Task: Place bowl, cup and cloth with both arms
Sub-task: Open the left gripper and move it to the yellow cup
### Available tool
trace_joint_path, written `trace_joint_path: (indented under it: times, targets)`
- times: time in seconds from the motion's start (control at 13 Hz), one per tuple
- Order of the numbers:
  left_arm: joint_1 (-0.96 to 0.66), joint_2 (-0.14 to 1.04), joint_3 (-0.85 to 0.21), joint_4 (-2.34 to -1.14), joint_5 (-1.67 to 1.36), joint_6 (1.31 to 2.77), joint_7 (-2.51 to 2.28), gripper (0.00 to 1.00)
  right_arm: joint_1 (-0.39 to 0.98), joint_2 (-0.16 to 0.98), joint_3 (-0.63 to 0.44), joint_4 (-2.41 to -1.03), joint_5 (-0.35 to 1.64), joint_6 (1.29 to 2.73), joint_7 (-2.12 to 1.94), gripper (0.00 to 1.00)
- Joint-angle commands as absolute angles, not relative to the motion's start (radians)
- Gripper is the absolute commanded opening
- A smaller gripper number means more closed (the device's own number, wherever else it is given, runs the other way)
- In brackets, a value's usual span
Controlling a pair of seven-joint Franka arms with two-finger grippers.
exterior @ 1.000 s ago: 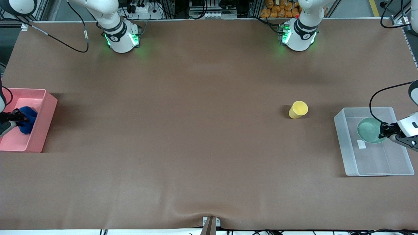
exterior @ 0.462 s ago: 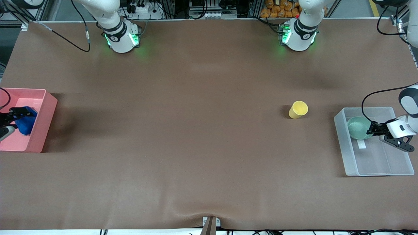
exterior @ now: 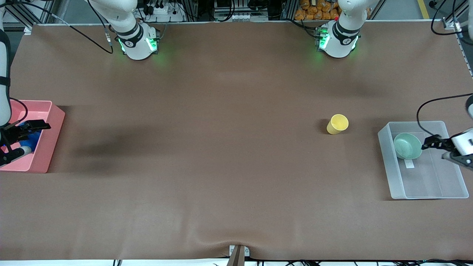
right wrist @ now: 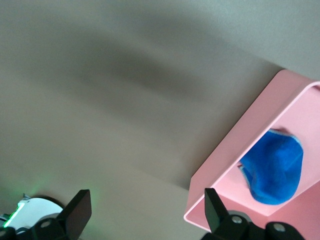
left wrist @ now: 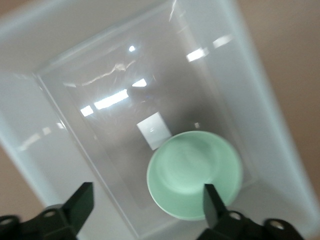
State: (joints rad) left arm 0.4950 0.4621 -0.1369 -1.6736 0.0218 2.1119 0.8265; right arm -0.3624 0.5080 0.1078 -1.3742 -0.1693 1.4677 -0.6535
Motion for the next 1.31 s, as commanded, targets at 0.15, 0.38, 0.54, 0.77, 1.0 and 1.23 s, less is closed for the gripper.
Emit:
trace_joint_path:
  times: [0.15,0.38,0.54,0.77,1.0,1.23]
  targets:
    - [0.499,0.279,-0.320,-1.718,0.028,1.893,0.450,1.00,-0.296,0.404,0.107,-1.407,-0.134,1.411,-0.536,1.00]
    - [0.499,0.270,-0.418,-1.768,0.028,1.899,0.240,1.00,-0.181,0.299,0.109,-1.463,-0.075,1.339,-0.260,1.00]
    - [0.500,0.247,-0.463,-1.865,0.028,1.946,0.169,1.00,-0.132,0.217,0.107,-1.517,0.004,1.342,-0.201,1.00]
    - [0.500,0.173,-0.489,-2.073,0.029,2.142,0.114,1.00,-0.062,0.086,0.107,-1.618,0.075,1.380,-0.044,1.00]
    - [0.500,0.141,-0.528,-2.198,0.029,2.247,0.046,1.00,-0.015,-0.102,0.106,-1.816,0.075,1.591,0.046,1.00]
    - [0.500,0.140,-0.540,-2.295,0.029,2.359,0.037,1.00,-0.009,-0.175,0.103,-1.914,0.074,1.741,0.043,1.00]
